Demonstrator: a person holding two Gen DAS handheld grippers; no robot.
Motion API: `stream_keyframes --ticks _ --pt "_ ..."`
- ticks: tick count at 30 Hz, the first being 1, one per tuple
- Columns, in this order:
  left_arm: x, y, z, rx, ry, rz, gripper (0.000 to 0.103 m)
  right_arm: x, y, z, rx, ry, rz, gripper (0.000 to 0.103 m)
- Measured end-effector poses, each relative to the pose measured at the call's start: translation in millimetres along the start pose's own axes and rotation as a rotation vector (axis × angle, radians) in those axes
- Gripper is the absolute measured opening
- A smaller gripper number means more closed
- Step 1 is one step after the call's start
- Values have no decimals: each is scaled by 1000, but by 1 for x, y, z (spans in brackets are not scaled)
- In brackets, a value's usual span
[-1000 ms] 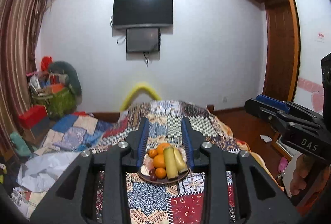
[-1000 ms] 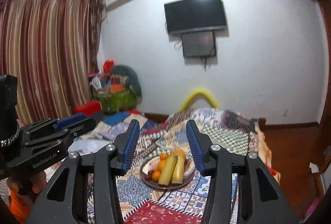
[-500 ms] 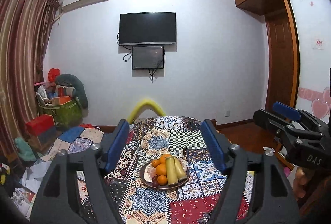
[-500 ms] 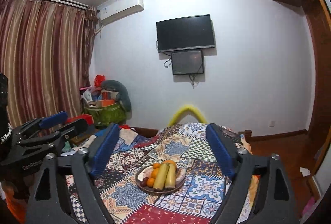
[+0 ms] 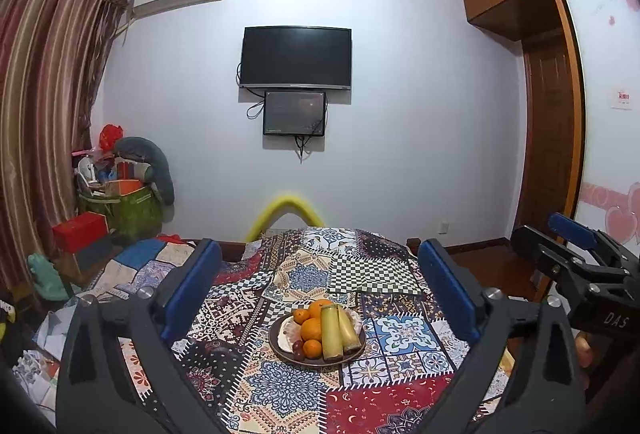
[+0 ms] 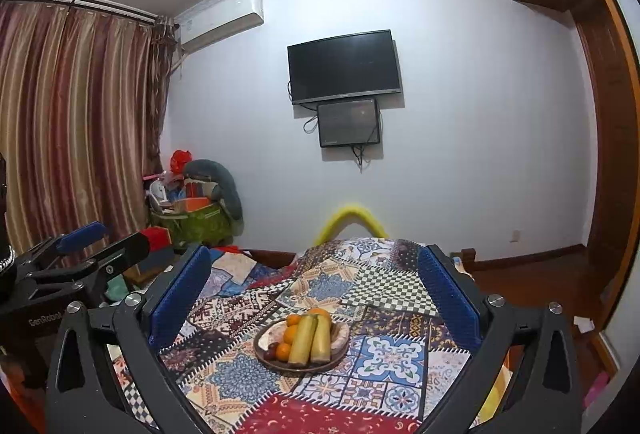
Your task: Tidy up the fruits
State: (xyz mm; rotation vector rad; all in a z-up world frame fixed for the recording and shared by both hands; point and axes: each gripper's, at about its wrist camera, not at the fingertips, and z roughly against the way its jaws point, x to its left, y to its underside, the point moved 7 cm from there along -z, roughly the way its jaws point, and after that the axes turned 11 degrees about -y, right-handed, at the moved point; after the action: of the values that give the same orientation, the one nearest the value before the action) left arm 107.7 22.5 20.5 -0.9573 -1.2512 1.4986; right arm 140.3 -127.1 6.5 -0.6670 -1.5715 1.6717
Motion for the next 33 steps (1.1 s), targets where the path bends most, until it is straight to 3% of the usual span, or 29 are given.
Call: stream_keyframes --ticks 33 --pt "0 3 -6 27 28 -2 102 0 -2 1 7 -2 5 103"
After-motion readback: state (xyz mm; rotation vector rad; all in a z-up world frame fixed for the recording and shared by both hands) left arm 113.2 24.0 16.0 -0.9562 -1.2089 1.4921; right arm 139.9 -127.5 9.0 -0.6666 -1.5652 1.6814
